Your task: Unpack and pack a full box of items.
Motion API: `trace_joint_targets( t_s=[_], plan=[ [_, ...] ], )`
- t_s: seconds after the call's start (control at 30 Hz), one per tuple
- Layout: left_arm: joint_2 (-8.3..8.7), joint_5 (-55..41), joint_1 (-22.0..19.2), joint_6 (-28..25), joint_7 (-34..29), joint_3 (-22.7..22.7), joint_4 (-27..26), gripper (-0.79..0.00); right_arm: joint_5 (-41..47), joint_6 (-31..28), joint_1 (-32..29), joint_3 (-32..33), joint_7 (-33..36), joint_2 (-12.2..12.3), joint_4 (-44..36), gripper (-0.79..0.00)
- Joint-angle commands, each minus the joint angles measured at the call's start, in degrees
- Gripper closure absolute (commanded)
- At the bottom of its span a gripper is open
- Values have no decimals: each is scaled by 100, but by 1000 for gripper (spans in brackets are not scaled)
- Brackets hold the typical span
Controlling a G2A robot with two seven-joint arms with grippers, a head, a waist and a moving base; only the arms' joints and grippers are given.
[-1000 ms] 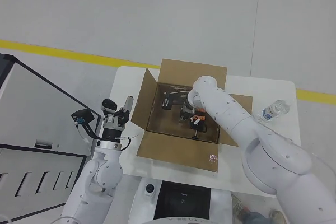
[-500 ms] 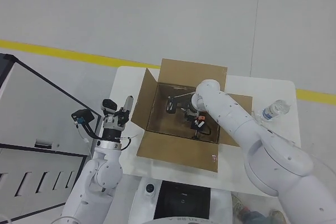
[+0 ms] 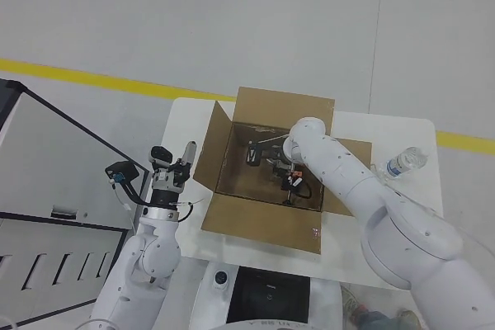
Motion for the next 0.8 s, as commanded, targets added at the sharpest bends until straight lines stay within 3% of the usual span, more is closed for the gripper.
trace_joint_targets(
  t_s=[0.0, 0.43, 0.77],
  plan=[
    [0, 0, 0, 0, 0, 0, 0, -785, -69, 38, -21, -17, -62, -15, 41, -625],
    [0, 0, 0, 0, 0, 0, 0, -785, -240, -168, -22, -31, -651, -163, 421, -585],
    [0, 0, 0, 0, 0, 0, 0, -785, -454, 30, 55, -42, -966, -250, 640, -625]
  ],
)
